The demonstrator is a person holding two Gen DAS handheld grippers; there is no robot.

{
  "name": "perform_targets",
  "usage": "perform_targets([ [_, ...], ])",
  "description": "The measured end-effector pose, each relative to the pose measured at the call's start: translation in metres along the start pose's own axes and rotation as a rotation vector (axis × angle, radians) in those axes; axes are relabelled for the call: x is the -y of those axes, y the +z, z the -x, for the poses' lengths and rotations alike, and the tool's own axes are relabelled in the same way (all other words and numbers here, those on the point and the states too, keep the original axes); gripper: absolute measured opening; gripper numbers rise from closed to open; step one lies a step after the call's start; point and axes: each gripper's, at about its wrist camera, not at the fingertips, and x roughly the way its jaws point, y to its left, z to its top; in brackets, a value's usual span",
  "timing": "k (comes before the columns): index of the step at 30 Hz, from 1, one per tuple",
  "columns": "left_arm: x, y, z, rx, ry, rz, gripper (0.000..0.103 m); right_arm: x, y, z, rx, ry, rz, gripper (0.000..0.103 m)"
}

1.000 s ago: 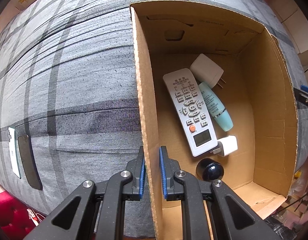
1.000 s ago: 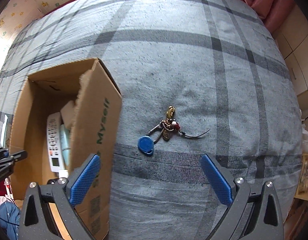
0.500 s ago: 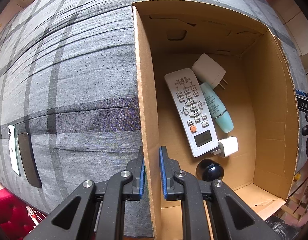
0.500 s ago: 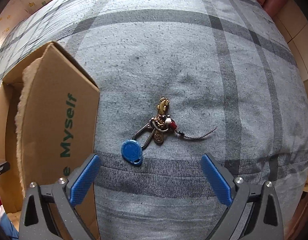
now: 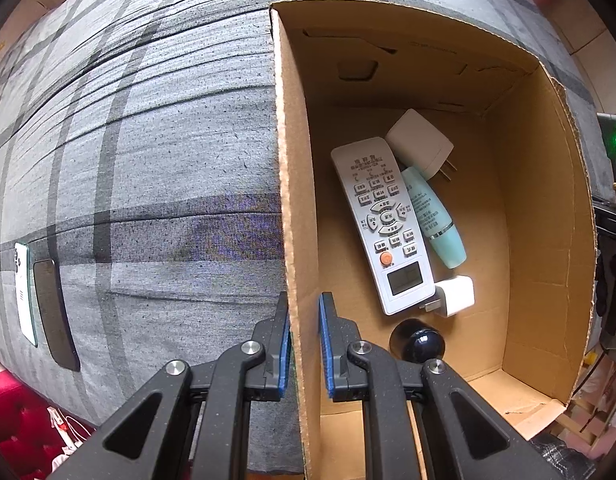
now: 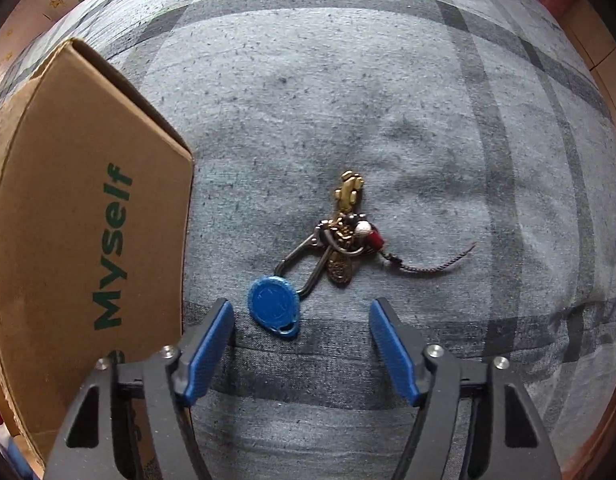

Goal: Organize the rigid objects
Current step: 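Grasp the blue key fob with the right gripper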

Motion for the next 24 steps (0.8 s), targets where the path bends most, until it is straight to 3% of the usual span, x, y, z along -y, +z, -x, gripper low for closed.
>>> perform_targets([
  [3, 0.000, 0.000, 0.000, 0.000, -0.001, 0.001, 0.013, -0.007, 0.000, -0.005, -0.008, 0.009, -0.002, 0.067],
  [4, 0.000, 0.000, 0.000, 0.001, -0.001, 0.001, 0.013, -0.007, 0.000, -0.006, -0.010, 0.011, -0.007, 0.061],
  [7, -0.001, 0.000, 0.000, 0.001, 0.000, -0.001, 0.013, -0.008, 0.006, -0.009, -0.015, 0.020, -0.012, 0.028],
  [24, 0.005, -0.003, 0.001, 0.009, 0.005, -0.014, 0.013, -0.008, 0.000, 0.042, 0.031, 0.022, -0.007, 0.028],
])
